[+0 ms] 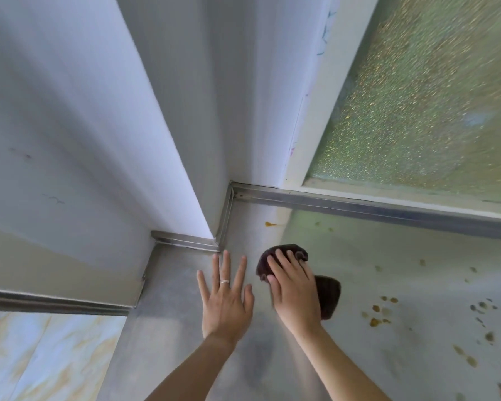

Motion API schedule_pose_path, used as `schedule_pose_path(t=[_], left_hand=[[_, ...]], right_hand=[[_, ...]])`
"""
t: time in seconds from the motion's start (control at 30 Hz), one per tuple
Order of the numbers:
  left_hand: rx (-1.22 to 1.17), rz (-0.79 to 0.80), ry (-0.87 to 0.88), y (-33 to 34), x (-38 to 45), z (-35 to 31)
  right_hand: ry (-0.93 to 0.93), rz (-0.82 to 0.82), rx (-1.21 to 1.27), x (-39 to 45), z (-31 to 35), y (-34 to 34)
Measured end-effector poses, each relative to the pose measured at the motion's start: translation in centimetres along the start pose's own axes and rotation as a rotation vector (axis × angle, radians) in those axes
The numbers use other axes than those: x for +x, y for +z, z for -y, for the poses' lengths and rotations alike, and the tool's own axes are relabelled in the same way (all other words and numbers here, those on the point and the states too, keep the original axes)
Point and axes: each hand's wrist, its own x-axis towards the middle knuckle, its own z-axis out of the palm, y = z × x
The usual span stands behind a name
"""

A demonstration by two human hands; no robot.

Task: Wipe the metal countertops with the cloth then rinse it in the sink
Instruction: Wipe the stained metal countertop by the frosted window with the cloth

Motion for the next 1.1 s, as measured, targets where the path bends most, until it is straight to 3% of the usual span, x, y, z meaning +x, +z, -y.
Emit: schedule_pose_path(t=[0.2,0.33,0.47,0.67,0.8,1.0,1.1], left_hand=[[0.030,-0.012,-0.006,0.2,0.2,-0.1],[0.021,0.015,-0.018,-0.3,0.5,-0.1],[0.021,0.034,-0.023,-0.5,0.4,-0.2],[0.002,0.018,-0.019,-0.5,0.2,-0.1],[0.003,0.003,-0.015,-0.3,0.2,-0.2],[0.037,-0.016,0.006,-0.1,0.2,-0.2],[0.043,-0.012,0.002,-0.3,0.3,-0.1]], right_hand=[[-0.187,0.064,0.006,7.8,1.3,3.5],[-0.136,0.035,0.013,11.6,0.9,4.5],[0.022,-0.029,0.017,11.7,-2.8,3.6],[0.368,-0.036,-0.143,8.1,-13.9,-1.8],[0.597,-0.099,-0.088,8.2,-12.4,-2.0],[0.015,0.047,0.094,9.1,2.8,3.6],[-0.149,0.065,0.124,9.7,0.6,3.4]])
